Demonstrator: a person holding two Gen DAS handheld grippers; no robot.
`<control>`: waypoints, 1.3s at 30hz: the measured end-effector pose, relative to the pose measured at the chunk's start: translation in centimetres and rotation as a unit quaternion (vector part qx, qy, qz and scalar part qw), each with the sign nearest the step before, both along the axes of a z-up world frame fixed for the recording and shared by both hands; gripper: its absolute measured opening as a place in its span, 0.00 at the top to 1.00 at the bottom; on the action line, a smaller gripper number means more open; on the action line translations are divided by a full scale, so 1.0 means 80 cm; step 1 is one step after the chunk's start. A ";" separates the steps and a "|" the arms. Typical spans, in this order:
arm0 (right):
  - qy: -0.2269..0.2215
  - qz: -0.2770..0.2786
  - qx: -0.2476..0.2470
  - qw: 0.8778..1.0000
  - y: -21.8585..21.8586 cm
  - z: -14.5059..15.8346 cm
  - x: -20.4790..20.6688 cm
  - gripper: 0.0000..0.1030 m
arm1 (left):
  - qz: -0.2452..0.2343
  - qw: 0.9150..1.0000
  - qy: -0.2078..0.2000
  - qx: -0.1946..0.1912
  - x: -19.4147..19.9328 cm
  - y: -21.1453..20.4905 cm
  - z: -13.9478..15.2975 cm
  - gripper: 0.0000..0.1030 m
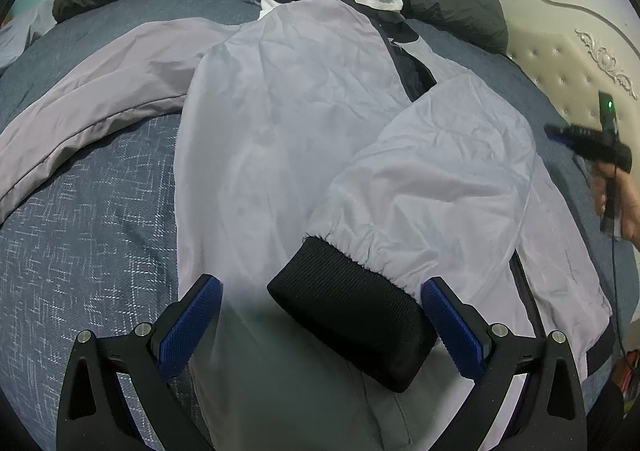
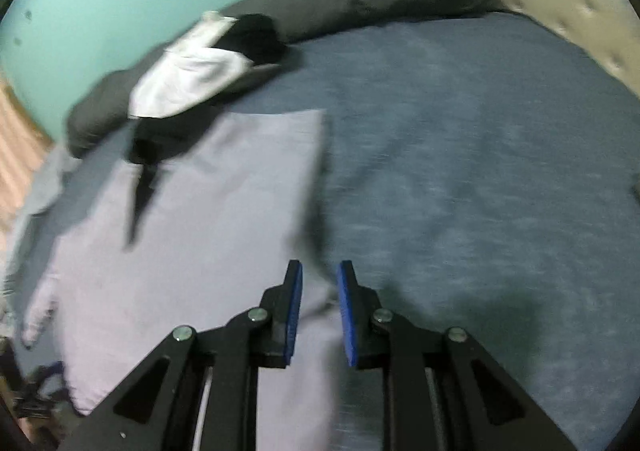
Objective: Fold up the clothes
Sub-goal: 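Move the open left tool over to the extended grey sleeve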
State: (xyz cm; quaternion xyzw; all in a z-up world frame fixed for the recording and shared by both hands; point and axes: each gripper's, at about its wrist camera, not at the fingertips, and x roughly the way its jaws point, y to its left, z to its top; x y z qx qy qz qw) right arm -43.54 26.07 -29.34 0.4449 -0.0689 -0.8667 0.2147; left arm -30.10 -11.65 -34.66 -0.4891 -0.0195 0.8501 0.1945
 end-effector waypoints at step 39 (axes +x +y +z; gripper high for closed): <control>-0.011 -0.005 -0.026 1.000 -0.011 0.013 0.062 0.87 | 0.007 0.999 -0.004 0.031 0.002 -0.022 0.004 0.00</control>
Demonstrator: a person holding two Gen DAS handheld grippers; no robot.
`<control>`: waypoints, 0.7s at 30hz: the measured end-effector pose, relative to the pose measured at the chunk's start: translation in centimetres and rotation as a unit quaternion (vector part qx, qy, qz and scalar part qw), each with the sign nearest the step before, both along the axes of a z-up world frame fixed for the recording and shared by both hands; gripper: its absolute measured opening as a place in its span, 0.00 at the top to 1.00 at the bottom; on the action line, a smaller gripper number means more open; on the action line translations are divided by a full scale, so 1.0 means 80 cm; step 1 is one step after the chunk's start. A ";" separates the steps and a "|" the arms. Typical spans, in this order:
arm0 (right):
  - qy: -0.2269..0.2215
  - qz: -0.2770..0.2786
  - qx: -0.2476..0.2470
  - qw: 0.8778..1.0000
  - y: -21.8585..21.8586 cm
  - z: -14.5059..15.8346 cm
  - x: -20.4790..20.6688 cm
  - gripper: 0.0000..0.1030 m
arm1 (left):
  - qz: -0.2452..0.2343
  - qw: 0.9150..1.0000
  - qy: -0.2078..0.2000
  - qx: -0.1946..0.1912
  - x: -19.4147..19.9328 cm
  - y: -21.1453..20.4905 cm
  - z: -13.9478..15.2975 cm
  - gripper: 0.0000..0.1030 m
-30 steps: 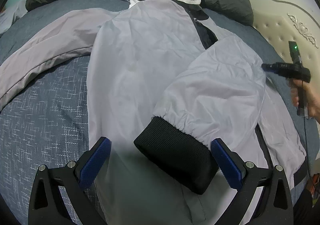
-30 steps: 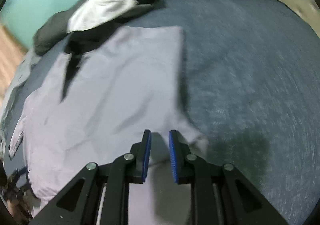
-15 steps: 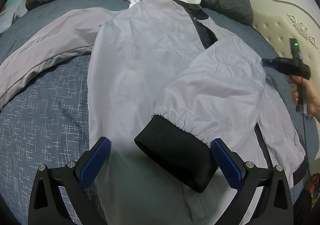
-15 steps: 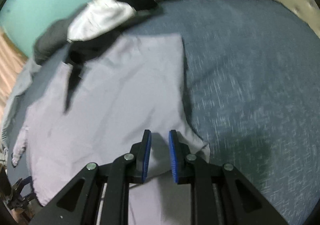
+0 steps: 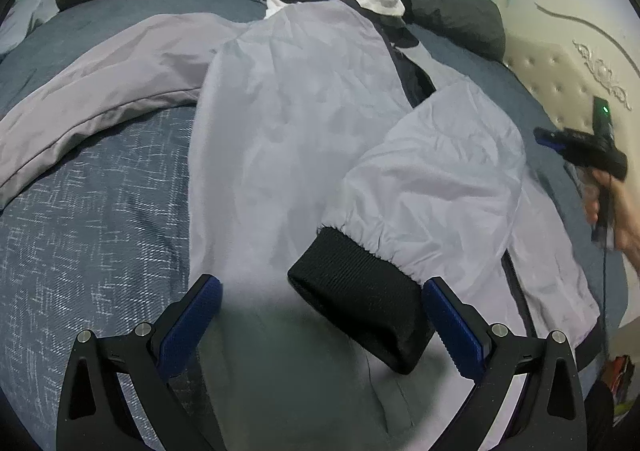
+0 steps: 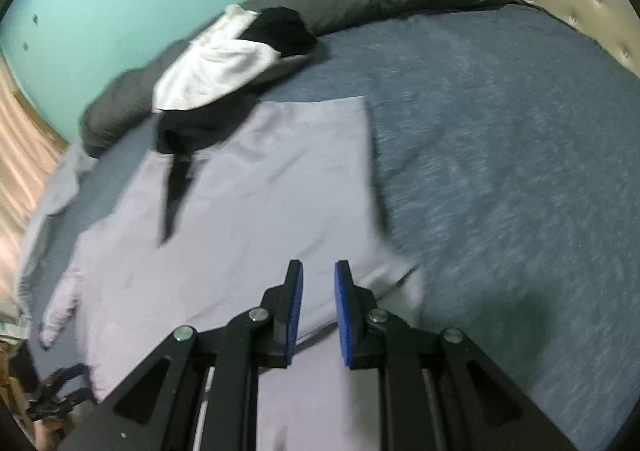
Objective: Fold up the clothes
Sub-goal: 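Move the open left tool over to the extended grey sleeve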
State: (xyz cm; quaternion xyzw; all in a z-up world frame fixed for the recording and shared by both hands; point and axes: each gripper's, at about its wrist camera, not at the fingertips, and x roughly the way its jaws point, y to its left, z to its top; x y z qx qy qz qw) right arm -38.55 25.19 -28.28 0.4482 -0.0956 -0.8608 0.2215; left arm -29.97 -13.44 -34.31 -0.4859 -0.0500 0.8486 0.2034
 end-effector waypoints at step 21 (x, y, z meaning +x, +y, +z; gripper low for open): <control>0.066 0.009 -0.111 0.992 -0.063 0.045 0.202 0.83 | 0.087 0.995 0.053 0.012 0.052 -0.101 0.069 0.00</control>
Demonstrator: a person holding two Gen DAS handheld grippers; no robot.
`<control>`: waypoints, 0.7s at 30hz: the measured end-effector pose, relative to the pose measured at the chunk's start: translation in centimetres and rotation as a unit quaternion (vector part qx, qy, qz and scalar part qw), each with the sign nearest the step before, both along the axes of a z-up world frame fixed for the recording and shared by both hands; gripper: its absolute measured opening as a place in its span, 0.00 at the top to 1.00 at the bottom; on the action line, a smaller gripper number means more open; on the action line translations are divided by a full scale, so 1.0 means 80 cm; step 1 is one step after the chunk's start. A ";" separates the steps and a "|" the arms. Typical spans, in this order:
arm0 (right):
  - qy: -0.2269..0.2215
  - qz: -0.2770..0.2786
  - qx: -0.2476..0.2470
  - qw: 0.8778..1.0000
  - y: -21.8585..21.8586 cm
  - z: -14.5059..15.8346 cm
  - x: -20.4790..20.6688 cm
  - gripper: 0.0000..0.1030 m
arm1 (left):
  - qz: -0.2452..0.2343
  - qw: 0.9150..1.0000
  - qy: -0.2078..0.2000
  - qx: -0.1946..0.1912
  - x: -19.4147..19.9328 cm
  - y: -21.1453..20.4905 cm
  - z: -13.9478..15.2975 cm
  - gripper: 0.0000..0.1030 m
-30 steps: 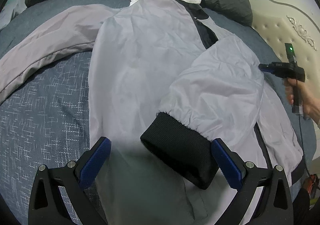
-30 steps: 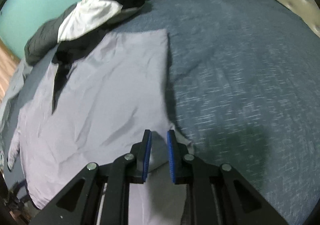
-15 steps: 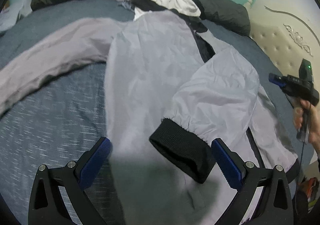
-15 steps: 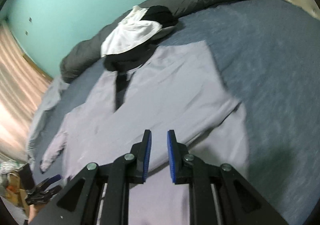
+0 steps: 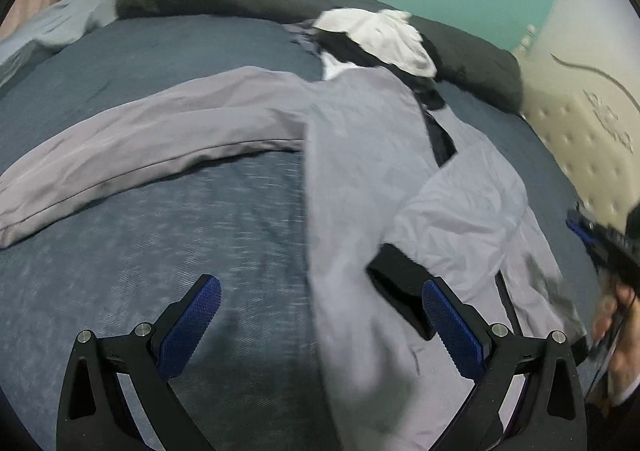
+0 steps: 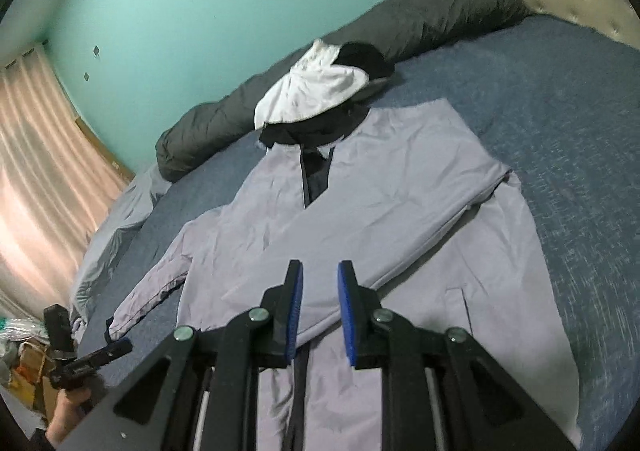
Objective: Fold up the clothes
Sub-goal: 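Move the open left tool over to the extended grey sleeve, then grasp the black cuff of the extended sleeve with the left tool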
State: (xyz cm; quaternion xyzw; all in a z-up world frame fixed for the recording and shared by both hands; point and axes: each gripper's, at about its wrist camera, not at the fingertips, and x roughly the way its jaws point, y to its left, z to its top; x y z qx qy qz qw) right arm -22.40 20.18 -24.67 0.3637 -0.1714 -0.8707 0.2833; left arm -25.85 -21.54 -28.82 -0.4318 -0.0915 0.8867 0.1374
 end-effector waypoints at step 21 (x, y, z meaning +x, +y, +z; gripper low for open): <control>-0.027 -0.002 0.015 1.000 -0.026 -0.041 0.025 0.83 | 0.158 0.987 -0.020 0.015 0.038 -0.193 0.014 0.00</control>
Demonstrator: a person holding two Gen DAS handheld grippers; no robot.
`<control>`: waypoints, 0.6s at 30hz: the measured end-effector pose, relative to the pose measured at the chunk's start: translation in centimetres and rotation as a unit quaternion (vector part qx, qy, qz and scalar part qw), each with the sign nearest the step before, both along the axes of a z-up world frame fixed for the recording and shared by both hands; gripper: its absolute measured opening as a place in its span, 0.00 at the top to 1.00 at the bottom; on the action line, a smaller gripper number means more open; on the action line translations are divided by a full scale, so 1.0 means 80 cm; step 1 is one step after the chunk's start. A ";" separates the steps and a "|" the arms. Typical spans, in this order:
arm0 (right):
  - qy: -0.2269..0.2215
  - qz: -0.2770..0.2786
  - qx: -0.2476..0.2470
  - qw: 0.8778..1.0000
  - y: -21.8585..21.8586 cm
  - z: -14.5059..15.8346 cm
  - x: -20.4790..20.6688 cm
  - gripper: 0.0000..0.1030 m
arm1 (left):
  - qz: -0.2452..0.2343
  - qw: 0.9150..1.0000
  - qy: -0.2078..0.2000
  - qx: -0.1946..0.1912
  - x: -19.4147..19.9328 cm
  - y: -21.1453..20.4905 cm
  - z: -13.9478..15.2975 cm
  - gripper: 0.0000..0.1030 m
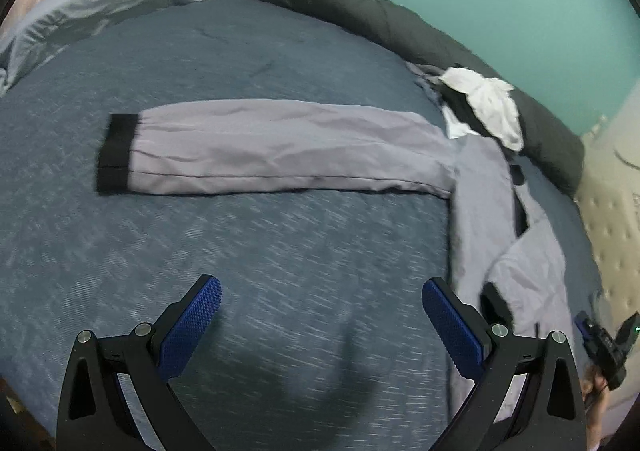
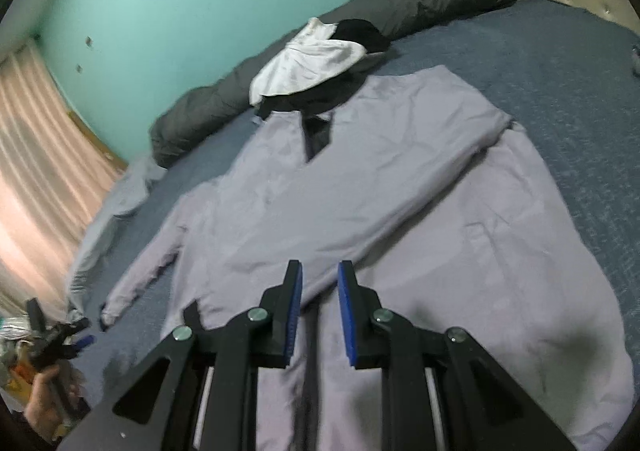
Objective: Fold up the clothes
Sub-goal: 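Grasp the black cuff of the extended sleeve with the left tool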
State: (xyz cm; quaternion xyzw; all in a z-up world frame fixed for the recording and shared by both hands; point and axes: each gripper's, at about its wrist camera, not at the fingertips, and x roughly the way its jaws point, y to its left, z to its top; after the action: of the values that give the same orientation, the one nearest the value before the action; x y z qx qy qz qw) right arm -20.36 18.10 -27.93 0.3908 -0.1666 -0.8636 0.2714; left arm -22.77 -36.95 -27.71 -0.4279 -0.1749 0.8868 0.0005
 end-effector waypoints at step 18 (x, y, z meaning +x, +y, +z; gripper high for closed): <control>0.017 0.024 -0.003 1.000 -0.003 0.015 -0.001 0.80 | 0.022 0.998 -0.010 -0.052 -0.027 -0.057 -0.014 0.00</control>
State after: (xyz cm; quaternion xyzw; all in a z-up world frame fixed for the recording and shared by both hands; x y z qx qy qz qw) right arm -20.41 17.85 -26.70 0.3792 -0.1556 -0.8628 0.2958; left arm -24.93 -41.51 -28.80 -0.4321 -0.1381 0.8902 -0.0424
